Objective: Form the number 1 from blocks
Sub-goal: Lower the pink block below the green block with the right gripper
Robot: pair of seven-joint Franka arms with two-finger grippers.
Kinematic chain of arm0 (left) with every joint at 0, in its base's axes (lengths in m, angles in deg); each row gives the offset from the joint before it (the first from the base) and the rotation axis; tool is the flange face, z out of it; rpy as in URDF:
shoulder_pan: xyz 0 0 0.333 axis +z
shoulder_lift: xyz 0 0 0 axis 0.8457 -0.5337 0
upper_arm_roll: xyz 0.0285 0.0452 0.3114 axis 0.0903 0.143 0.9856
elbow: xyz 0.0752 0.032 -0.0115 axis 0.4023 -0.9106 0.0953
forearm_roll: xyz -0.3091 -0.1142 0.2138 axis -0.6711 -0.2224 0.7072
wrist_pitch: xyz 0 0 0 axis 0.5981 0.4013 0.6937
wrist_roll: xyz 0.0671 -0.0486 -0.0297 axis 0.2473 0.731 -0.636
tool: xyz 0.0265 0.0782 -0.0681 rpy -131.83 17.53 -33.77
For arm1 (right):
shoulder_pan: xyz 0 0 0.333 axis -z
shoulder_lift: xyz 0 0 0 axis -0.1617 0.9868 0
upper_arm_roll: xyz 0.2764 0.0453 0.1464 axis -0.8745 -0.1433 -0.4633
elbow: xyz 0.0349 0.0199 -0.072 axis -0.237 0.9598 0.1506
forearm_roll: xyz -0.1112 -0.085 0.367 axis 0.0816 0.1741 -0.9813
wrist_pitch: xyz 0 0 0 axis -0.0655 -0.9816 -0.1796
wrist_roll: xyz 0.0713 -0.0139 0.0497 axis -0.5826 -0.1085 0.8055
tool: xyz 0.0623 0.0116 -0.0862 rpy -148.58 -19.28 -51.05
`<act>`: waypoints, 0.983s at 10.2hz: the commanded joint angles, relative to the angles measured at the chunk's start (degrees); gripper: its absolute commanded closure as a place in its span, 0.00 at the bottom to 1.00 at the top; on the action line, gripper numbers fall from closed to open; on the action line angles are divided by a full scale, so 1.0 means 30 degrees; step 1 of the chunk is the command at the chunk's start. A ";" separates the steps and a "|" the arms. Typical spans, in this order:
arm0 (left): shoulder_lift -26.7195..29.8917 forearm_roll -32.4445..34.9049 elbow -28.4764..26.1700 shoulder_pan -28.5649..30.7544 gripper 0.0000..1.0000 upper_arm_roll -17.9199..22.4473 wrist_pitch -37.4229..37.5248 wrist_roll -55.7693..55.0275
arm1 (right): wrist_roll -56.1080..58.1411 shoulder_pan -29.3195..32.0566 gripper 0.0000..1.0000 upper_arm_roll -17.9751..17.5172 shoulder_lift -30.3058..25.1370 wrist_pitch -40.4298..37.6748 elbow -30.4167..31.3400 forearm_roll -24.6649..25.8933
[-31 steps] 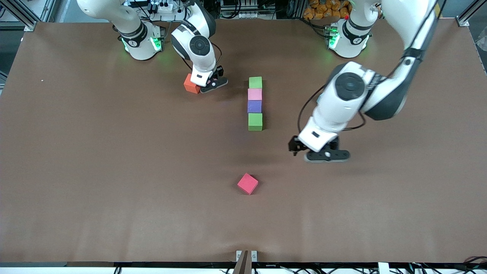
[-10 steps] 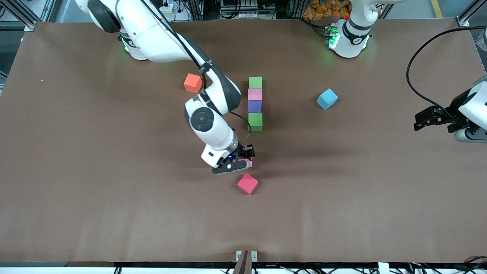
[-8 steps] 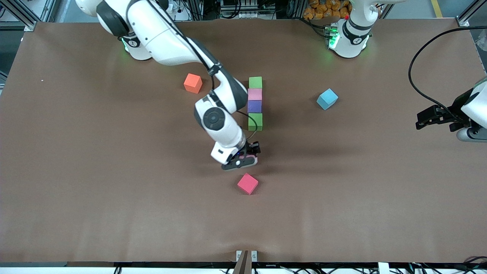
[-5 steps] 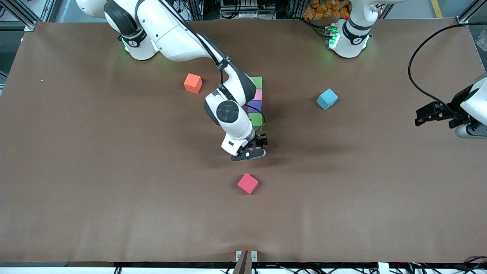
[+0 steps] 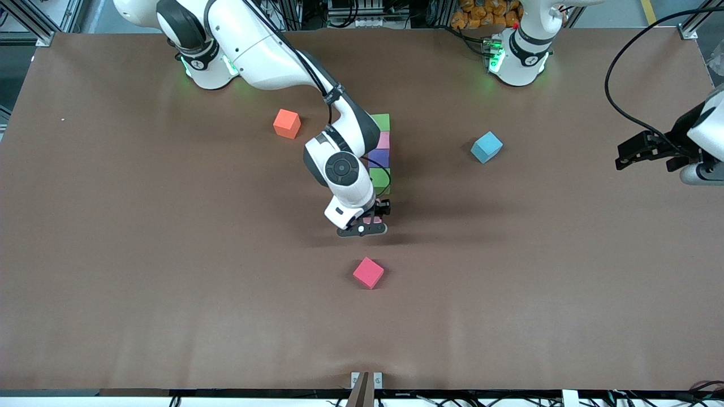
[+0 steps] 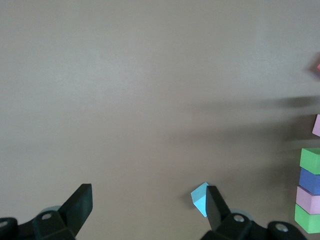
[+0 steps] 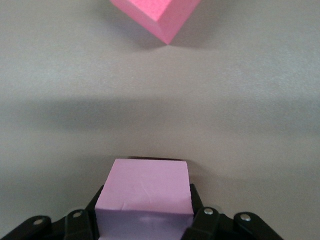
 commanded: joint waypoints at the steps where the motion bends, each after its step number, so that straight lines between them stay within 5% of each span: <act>1: 0.0812 0.0445 -0.0634 -0.0086 0.00 -0.0160 0.0093 -0.0463 | -0.0923 -0.0247 1.00 0.0382 0.0057 -0.0013 0.0751 -0.0045; 10: 0.1106 0.1001 -0.1015 0.0003 0.00 -0.0775 -0.0347 -0.1076 | -0.2329 -0.1243 1.00 0.0236 0.0410 -0.0013 0.0547 -0.0161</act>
